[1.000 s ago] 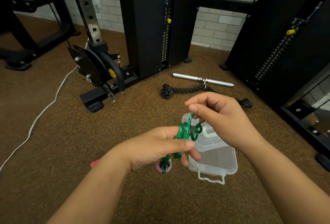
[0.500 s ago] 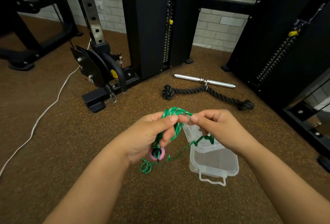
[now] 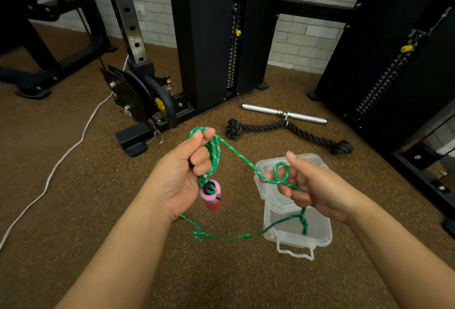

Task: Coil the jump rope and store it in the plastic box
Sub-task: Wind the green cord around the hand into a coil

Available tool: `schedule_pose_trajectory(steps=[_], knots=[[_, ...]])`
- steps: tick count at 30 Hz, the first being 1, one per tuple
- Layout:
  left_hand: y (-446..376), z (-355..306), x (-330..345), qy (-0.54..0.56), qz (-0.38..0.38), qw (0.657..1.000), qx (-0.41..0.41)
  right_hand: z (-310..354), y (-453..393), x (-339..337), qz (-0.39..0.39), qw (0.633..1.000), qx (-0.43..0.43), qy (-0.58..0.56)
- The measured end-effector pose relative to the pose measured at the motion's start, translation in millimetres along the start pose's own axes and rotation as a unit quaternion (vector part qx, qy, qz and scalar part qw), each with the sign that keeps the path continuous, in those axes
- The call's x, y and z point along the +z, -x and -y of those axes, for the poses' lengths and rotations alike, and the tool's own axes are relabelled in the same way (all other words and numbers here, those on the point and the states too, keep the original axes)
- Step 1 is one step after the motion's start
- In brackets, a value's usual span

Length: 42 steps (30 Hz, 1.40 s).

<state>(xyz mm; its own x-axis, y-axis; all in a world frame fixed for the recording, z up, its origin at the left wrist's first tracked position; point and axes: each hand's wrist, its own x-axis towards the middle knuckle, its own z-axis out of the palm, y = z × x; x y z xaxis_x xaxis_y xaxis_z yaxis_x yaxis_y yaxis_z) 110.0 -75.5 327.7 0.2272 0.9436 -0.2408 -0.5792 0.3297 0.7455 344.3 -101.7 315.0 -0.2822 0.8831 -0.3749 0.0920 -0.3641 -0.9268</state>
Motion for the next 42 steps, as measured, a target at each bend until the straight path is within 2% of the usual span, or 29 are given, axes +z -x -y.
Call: schedule_pose_trajectory(steps=[4, 8, 11, 14, 17, 23, 27, 31, 33, 36, 38, 39, 42], knots=[[-1.1, -4.8, -4.8, 0.011, -0.024, 1.000, 0.017, -5.9, -1.7, -3.6, -0.009, 0.998, -0.021, 0.056], [-0.1, -2.7, -2.0, 0.001, -0.018, 1.000, 0.019, -10.1, -6.6, -2.4, -0.096, 0.991, -0.031, 0.084], [0.9, -0.7, 0.1, -0.014, -0.008, 1.000, 0.016, -12.3, -9.9, 0.4, -0.137, 0.988, -0.033, 0.057], [0.6, -1.3, -1.0, -0.014, -0.011, 1.000, 0.018, -12.2, -10.6, 1.1, -0.099, 0.991, -0.031, -0.087], [-1.2, -3.4, -4.3, -0.004, -0.022, 0.999, 0.026, -10.1, -11.0, -3.2, -0.054, 0.975, -0.017, -0.213], [-1.5, -3.0, -4.6, -0.003, -0.023, 0.999, 0.024, -16.0, -10.6, -0.6, -0.005, 0.982, -0.025, -0.188], [1.1, -3.6, -0.6, -0.007, -0.015, 1.000, 0.021, -22.6, -16.2, 3.7, -0.093, 0.990, -0.005, -0.102], [1.5, -5.2, -1.9, -0.007, -0.023, 0.999, 0.030, -32.2, -22.5, -0.8, -0.232, 0.971, 0.005, -0.058], [1.4, -3.6, -2.1, -0.013, -0.020, 0.999, 0.030, -36.5, -25.7, -1.1, -0.256, 0.966, 0.026, -0.007], [2.0, -1.1, -0.3, -0.051, 0.015, 0.998, 0.024, -42.8, -25.9, 8.7, -0.204, 0.960, 0.052, 0.184], [4.4, 0.4, 2.2, -0.089, 0.050, 0.995, -0.003, -41.6, -22.4, 20.2, -0.127, 0.943, 0.014, 0.307], [6.0, 1.4, 4.0, -0.105, 0.068, 0.992, -0.025, -36.0, -19.9, 27.8, -0.102, 0.945, -0.031, 0.310], [11.4, 5.7, 9.0, -0.157, 0.123, 0.975, -0.092, -19.4, -20.9, 44.2, -0.055, 0.971, -0.164, 0.166]])
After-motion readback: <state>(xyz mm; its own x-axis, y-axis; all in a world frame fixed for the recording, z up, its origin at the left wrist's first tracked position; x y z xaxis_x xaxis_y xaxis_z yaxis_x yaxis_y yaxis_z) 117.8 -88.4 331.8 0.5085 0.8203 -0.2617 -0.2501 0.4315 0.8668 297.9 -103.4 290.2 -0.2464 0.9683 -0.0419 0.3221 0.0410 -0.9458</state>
